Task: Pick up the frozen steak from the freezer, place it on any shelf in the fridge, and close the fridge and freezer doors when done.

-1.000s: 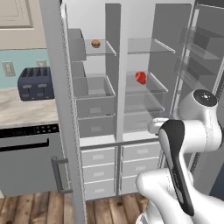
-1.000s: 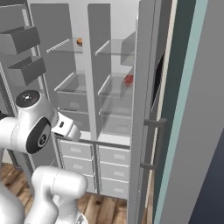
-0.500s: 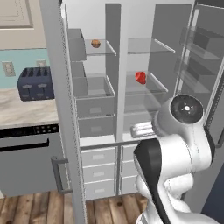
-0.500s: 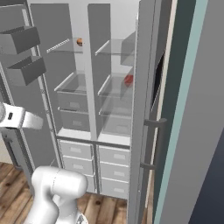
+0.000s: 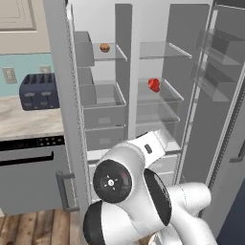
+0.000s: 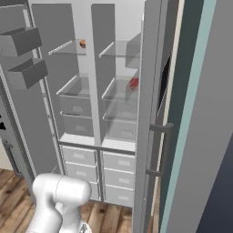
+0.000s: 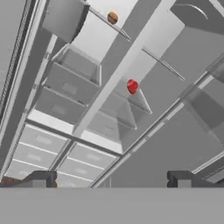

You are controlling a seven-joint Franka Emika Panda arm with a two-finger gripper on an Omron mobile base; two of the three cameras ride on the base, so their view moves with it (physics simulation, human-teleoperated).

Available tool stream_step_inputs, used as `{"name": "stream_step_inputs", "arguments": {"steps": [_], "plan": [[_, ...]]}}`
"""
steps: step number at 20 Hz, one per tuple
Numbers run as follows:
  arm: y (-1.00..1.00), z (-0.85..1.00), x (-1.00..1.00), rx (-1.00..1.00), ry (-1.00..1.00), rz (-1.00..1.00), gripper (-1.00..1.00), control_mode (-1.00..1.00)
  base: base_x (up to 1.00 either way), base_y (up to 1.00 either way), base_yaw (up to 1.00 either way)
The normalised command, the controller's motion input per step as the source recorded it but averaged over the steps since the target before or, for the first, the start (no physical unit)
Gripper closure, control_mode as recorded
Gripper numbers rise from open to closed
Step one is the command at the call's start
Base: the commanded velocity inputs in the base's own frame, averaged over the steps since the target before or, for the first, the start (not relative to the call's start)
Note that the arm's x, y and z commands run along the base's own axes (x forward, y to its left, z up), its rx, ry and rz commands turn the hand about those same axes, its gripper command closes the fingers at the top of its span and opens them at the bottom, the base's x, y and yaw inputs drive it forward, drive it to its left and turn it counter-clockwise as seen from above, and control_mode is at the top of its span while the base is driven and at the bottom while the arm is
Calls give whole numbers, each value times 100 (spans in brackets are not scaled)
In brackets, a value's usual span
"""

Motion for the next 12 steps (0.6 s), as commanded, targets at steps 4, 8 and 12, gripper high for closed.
{"name": "stream_step_inputs", "arguments": {"steps": [4,8,12], "plan": [[100,0,14,-35,-1,6,-100,-100,0,0,0],[100,0,31,-35,0,0,-100,-100,0,0,0],[100,0,57,-32,2,0,-100,-100,0,0,0]]}}
